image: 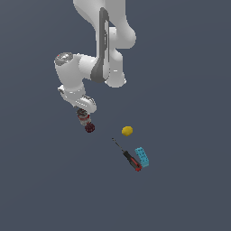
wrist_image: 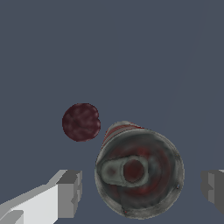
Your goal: Pick up a designated object from a clutter of objects.
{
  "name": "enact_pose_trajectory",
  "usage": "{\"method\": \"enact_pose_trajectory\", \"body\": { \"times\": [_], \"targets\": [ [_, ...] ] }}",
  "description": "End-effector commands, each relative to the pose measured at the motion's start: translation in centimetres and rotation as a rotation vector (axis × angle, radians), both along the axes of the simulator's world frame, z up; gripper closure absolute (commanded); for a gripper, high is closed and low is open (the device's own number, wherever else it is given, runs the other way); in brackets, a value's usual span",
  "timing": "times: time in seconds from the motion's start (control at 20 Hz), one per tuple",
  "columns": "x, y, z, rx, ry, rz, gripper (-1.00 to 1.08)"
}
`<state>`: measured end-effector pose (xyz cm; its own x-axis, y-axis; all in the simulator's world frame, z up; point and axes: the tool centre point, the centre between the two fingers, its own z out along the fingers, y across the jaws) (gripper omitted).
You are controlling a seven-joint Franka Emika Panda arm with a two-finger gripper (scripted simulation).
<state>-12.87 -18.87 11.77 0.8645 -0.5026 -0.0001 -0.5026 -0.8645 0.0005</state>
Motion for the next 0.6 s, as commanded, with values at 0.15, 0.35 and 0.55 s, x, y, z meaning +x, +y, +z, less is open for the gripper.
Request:
{"method": "enact_pose_trajectory", "body": {
  "times": [0.15,0.35,0.55],
  "targets": [
    [-0.1,0.0,-2.3,-0.001,0.001,-0.001,-0.92],
    [-0.1,0.0,-3.6,-0.001,0.000,-0.002,-0.92],
    [-0.1,0.0,-4.1,0.000,0.000,-0.002,-0.92]
  ]
}}
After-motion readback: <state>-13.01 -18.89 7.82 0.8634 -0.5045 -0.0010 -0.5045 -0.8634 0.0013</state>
